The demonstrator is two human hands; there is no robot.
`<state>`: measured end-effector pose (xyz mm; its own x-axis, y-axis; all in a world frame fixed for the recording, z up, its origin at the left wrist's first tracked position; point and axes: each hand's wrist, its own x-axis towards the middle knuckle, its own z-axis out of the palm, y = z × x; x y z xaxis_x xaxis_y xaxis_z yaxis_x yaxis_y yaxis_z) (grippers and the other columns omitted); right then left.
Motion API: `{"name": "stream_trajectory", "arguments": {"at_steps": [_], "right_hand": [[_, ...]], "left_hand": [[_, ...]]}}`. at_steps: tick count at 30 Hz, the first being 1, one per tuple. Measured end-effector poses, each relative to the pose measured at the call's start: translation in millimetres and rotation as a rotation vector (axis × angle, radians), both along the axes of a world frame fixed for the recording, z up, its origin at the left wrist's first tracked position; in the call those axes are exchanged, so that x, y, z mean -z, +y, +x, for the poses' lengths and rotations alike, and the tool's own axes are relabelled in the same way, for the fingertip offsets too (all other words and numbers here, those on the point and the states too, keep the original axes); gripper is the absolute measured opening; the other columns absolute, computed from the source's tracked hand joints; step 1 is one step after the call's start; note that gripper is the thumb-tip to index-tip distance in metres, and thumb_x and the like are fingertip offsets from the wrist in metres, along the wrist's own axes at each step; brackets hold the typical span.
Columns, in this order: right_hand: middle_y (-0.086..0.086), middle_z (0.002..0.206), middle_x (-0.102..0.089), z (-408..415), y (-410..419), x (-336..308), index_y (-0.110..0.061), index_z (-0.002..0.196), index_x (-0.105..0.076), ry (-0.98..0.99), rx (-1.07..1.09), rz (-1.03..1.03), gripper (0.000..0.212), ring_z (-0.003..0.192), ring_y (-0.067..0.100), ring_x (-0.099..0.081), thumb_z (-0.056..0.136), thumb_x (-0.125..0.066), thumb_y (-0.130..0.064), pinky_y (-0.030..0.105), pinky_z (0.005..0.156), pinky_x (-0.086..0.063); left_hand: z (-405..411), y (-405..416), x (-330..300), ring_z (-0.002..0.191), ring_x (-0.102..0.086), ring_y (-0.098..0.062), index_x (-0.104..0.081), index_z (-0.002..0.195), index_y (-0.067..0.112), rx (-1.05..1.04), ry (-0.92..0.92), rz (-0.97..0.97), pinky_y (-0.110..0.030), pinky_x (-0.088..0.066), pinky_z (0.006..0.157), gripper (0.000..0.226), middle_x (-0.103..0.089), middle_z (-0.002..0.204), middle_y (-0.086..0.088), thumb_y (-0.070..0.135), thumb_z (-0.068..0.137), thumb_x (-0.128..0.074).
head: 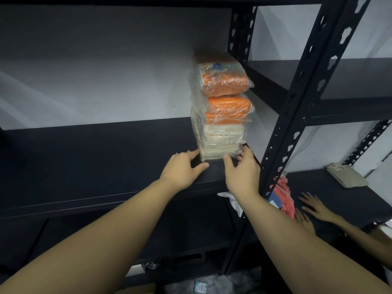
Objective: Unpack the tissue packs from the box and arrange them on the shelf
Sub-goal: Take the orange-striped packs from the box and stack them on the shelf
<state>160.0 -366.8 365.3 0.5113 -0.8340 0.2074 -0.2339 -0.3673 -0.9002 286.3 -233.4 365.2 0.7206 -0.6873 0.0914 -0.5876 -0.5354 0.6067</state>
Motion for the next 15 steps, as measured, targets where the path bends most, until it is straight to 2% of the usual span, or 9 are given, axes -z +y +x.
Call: {"name": "stream_trajectory", "arguments": {"at_steps": [2,4,6,7,9,11,13,15], "right_hand": [[-0.006,0.136,-0.062,-5.4,6.0,3.9,-0.024,0.15,-0.046,-0.014,-0.024,-0.028,0.057,0.128,0.012,-0.056,0.098,-0.068,-0.033,0.031,0.104,-0.046],[-0.007,0.144,-0.057,-6.2,9.2,1.8,-0.029,0.154,-0.038,-0.029,-0.041,-0.056,0.064,0.134,0.013,-0.052,0.097,-0.065,-0.04,0.038,0.109,-0.046],[-0.006,0.153,-0.05,-7.7,12.5,-4.8,-0.031,0.161,-0.027,-0.032,-0.054,-0.054,0.073,0.14,0.016,-0.048,0.099,-0.063,-0.042,0.034,0.11,-0.042],[-0.005,0.158,-0.045,-9.1,14.5,-7.6,-0.03,0.164,-0.019,-0.025,-0.058,-0.046,0.078,0.143,0.016,-0.044,0.1,-0.063,-0.041,0.029,0.109,-0.037],[-0.005,0.163,-0.037,-12.2,18.4,-10.1,-0.031,0.165,-0.012,-0.029,-0.071,-0.05,0.085,0.147,0.014,-0.038,0.1,-0.065,-0.039,0.026,0.108,-0.032],[-0.005,0.164,-0.034,-12.3,18.2,-8.0,-0.036,0.165,-0.011,-0.02,-0.096,-0.093,0.086,0.149,0.015,-0.034,0.099,-0.065,-0.041,0.034,0.114,-0.037],[-0.001,0.169,-0.026,-9.5,12.9,-7.6,-0.037,0.166,-0.007,0.058,-0.126,-0.132,0.088,0.153,0.02,-0.029,0.099,-0.063,-0.045,0.045,0.119,-0.038],[0.001,0.169,-0.021,-4.6,5.1,-9.8,-0.035,0.166,-0.004,0.143,-0.146,-0.149,0.088,0.153,0.022,-0.029,0.099,-0.061,-0.045,0.044,0.117,-0.04]], "left_hand": [[-10.8,8.4,-0.3,0.147,-0.045,-0.021,-0.045,0.156,0.027,0.001,0.009,-0.088,-0.03,-0.034,0.12,0.068,-0.052,0.156,0.001,0.053,0.097,-0.066],[-18.4,9.6,-6.9,0.141,-0.052,-0.011,-0.049,0.154,0.023,-0.028,0.082,-0.264,-0.021,-0.037,0.113,0.066,-0.057,0.152,0.004,0.046,0.096,-0.07],[-22.9,3.7,-16.6,0.133,-0.058,-0.006,-0.052,0.153,0.022,-0.067,0.178,-0.407,-0.017,-0.043,0.108,0.064,-0.062,0.146,0.005,0.043,0.095,-0.072],[-24.0,-1.0,-21.5,0.129,-0.061,-0.005,-0.054,0.151,0.024,-0.086,0.205,-0.433,-0.017,-0.046,0.107,0.063,-0.065,0.142,0.006,0.046,0.095,-0.071],[-24.1,-10.6,-26.8,0.122,-0.066,-0.004,-0.058,0.148,0.027,-0.121,0.203,-0.431,-0.028,-0.051,0.107,0.062,-0.071,0.133,0.008,0.055,0.093,-0.068],[-24.3,-17.1,-29.3,0.118,-0.068,-0.007,-0.063,0.143,0.026,-0.162,0.187,-0.427,-0.038,-0.055,0.105,0.058,-0.074,0.127,0.007,0.056,0.094,-0.067],[-24.7,-19.8,-31.4,0.113,-0.07,-0.008,-0.067,0.138,0.025,-0.201,0.17,-0.423,-0.038,-0.057,0.101,0.053,-0.076,0.122,0.006,0.054,0.094,-0.068],[-23.9,-21.1,-33.3,0.108,-0.071,-0.008,-0.07,0.135,0.024,-0.226,0.16,-0.417,-0.035,-0.058,0.097,0.05,-0.077,0.118,0.006,0.052,0.093,-0.07]]}}
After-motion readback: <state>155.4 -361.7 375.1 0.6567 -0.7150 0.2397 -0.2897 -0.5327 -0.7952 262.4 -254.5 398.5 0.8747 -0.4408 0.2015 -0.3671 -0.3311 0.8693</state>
